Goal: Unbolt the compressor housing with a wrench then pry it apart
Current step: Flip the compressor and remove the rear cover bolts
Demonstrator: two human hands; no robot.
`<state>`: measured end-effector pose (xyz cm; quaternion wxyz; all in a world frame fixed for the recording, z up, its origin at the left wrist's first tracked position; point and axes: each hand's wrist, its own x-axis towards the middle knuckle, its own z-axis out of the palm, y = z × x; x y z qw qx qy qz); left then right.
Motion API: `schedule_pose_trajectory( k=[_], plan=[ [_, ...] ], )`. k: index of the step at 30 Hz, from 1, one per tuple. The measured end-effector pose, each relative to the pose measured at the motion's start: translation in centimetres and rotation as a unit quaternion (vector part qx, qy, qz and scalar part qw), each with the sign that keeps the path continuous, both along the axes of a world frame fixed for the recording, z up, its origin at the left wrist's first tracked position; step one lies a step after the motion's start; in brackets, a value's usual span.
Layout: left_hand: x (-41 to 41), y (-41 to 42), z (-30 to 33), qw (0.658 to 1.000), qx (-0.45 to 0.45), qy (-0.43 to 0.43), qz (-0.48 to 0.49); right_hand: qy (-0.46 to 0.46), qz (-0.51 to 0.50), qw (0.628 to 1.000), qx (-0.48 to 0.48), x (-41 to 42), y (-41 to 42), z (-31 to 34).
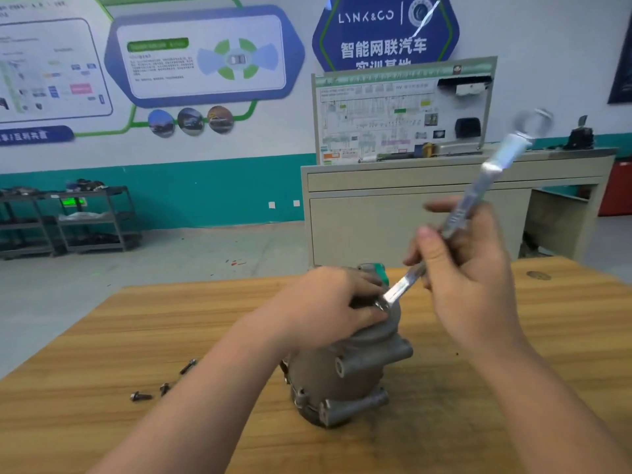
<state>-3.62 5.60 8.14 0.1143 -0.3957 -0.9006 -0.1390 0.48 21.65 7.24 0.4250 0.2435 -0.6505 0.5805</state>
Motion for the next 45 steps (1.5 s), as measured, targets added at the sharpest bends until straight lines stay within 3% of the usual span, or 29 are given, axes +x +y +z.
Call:
schedule_pose_trajectory(
  k=[4,6,8,10,13,14,16,19,24,33,35,37,39,42,45],
  plan=[
    [0.3,0.9,0.0,0.998,0.033,0.012,0.046,-0.045,0.031,0.972,-0.228,0.6,2.4,-2.6],
    [0.8,1.0,-0.2,0.996,0.064,0.017,0.054,-0.067,0.066,0.955,-0.281,1.1,2.3,-4.4],
    [1.3,1.1,-0.2,0.984,0.165,-0.029,0.057,-0.084,0.08,0.95,-0.29,1.3,1.5,-5.8],
    [1.7,0.5,0.7,0.944,0.315,-0.086,0.05,-0.094,0.086,0.951,-0.282,1.2,0.4,-6.5],
    [1.1,-3.3,1.3,0.867,0.488,-0.062,0.077,-0.1,0.089,0.954,-0.268,1.1,-0.6,-6.6],
    [0.4,-5.2,0.8,0.865,0.483,-0.028,0.129,-0.096,0.088,0.956,-0.263,1.2,-0.8,-6.5],
    [-1.5,-9.9,-1.8,0.888,0.351,0.011,0.297,-0.076,0.089,0.963,-0.243,1.6,-1.5,-6.2],
    [-4.2,-16.5,-8.2,0.858,0.122,-0.082,0.491,-0.04,0.087,0.977,-0.19,2.4,-2.8,-6.1],
    [-5.5,-21.5,-15.2,0.825,0.006,-0.136,0.548,0.002,0.078,0.986,-0.144,3.4,-4.8,-6.5],
    [-4.5,-21.1,-14.3,0.814,-0.039,-0.137,0.563,0.055,0.022,0.996,-0.07,3.8,-5.0,-7.2],
    [-3.8,-19.1,-12.1,0.846,0.054,-0.077,0.525,0.058,0.017,0.996,-0.062,3.9,-5.3,-7.6],
    [-2.9,-15.6,-9.3,0.9,0.249,-0.038,0.356,0.062,0.007,0.997,-0.052,4.1,-5.8,-7.9],
    [-2.1,-11.4,-6.1,0.901,0.397,-0.062,0.164,0.062,0.0,0.997,-0.045,4.2,-6.3,-7.9],
    [-1.8,-6.5,-3.8,0.89,0.43,-0.15,0.013,0.053,-0.019,0.998,-0.017,4.5,-6.8,-7.5],
    [-1.8,-4.5,-4.2,0.87,0.443,-0.211,-0.043,0.043,-0.066,0.997,0.023,4.9,-6.8,-7.2]
  ],
)
